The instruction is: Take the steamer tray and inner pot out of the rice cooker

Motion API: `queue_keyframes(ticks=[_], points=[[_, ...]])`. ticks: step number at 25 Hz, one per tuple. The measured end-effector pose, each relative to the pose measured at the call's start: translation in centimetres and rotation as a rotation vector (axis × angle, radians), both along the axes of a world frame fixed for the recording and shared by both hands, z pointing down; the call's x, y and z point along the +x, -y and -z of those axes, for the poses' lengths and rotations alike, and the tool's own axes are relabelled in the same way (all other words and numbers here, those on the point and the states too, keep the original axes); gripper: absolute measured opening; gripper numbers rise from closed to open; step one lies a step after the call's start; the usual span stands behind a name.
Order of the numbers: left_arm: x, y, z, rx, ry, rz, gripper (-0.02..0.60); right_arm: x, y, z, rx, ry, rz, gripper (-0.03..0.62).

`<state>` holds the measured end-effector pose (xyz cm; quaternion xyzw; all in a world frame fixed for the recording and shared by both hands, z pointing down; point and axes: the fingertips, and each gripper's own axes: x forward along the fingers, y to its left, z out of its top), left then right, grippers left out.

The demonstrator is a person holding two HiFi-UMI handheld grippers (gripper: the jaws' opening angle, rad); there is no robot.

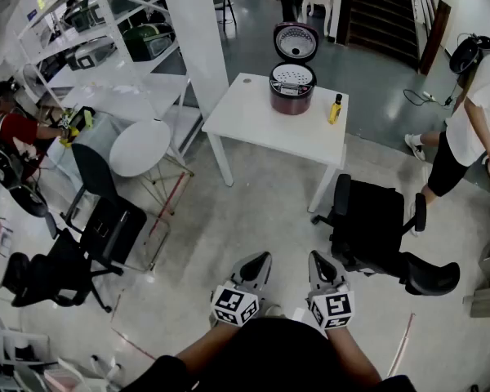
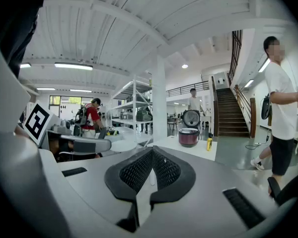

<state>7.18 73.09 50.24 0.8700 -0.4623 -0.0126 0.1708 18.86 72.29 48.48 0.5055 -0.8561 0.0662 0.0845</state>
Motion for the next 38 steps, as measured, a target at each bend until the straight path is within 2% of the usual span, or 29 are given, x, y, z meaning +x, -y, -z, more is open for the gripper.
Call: queue_keyframes(ticks=[6,13,19,24,25,27,31,34,38], points=[[-1.0,1.1,0.4,0.017,0.017,0.001,0.006,1.0,0.5,1.4,0.029,0.074,-0.063,0.0],[-0.9,1.1,0.4,0.019,0.004,-0.015,0.006,1.2,0.3,1.0,0.015,0.079,-0.044,0.0],[-1.8,1.0,0.2,0.011,-0.008,0.001,0.006,0.8,0.1,0.3,-0.041,0.19,-0.006,0.002],[-2.2,0.4,0.1,0.008,-0.007,0.005,0.009,1.0,-0.1,-0.2,-0.039,0.136,0.005,0.005],[-2.3,0.2,-0.1,0.004,-0.008,-0.005,0.025,1.1,-0.1,-0.2,-0.038,0.12,-0.003,0.021],[-2.4,-0.2,-0.5,-0.004,-0.015,-0.02,0.133,1.4,-0.1,-0.7,-0.052,0.112,-0.024,0.167],[-2.8,-0.7,-1.7,-0.043,-0.02,-0.016,0.246,2.3,-0.5,-2.0,-0.095,0.119,-0.035,0.192],[-2.8,-1.0,-2.6,-0.08,-0.038,-0.028,0.264,2.7,-0.7,-2.3,-0.098,0.111,-0.047,0.223],[-3.1,-1.3,-2.8,-0.085,-0.035,-0.002,0.264,2.5,-0.6,-3.0,-0.107,0.12,-0.034,0.229]])
